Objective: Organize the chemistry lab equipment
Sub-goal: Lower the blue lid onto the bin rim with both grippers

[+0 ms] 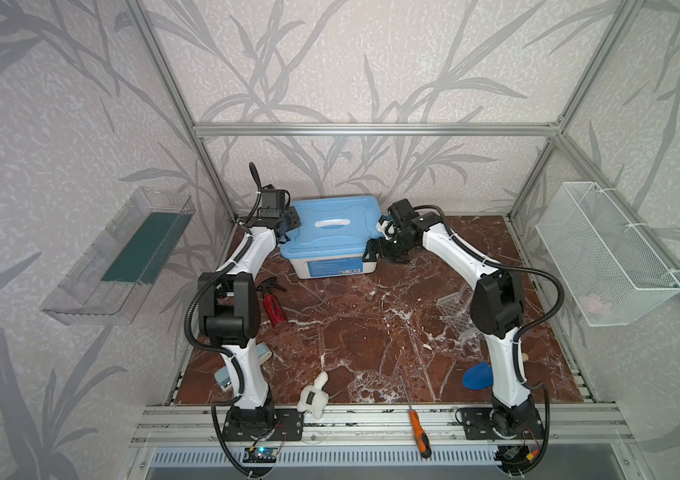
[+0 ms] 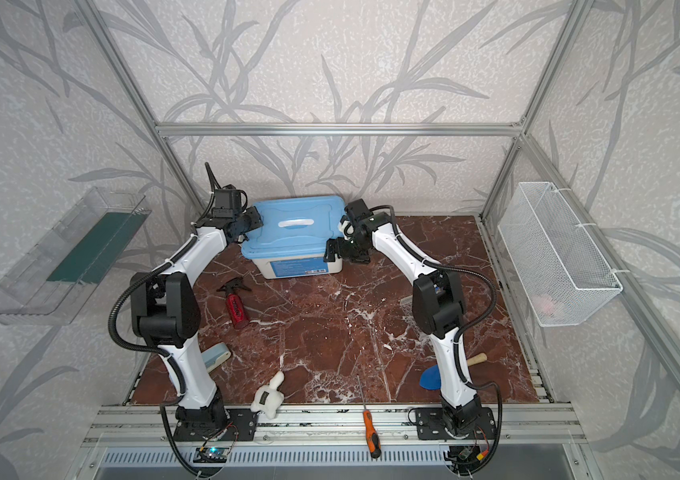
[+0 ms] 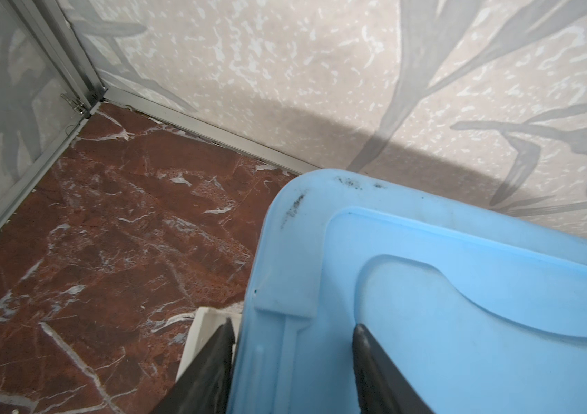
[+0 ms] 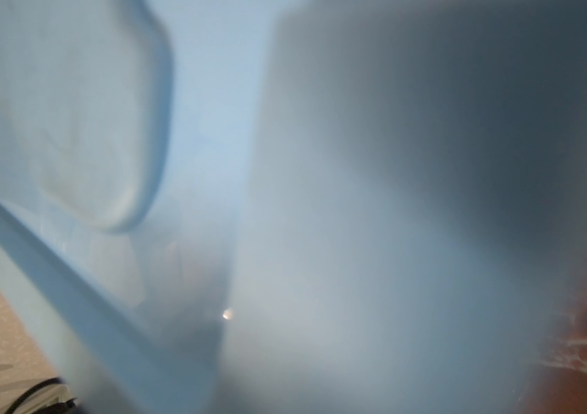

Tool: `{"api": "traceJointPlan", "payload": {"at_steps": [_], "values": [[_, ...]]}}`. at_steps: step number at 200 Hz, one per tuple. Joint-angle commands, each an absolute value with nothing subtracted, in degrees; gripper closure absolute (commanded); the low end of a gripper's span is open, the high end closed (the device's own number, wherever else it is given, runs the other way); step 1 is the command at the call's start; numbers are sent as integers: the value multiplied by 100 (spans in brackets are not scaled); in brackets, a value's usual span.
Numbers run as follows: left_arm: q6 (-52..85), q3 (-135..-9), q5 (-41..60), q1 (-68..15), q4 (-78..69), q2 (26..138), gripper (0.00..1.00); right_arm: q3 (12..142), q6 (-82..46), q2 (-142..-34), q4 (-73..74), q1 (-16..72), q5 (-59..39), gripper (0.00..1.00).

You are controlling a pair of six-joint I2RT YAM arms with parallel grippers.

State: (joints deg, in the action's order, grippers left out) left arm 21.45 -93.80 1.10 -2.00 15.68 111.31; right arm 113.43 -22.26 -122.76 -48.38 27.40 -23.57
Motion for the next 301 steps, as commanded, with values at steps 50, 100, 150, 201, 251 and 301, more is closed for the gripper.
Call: {"api": "traceJointPlan", "payload": {"at_steps": [50,100,150,201,251,301], "values": [[2215,-9303,500,-485,2036,11243,43,10640,-2499,-11083,-3668,2162,-2214,3],[2005,-10317,436,-363,2687,11308,34,12212,-2200,-12242,-4692,2213,-1793,14],[1826,-10442,171,-307,2989,11021,18,11980,-2272,-12270,-4346,2234,-1921,27],[2067,-8929,5,-286,2140,10204,7,12113,-2301,-12577,-4400,2359,-2071,44],[2596,-8124,933,-53,1443,10240,6,12227,-2325,-12692,-4556,2443,-1924,45],[3005,-7881,1820,-45,890,10393,12,11990,-2267,-12575,-4466,2451,-1922,47]]}}
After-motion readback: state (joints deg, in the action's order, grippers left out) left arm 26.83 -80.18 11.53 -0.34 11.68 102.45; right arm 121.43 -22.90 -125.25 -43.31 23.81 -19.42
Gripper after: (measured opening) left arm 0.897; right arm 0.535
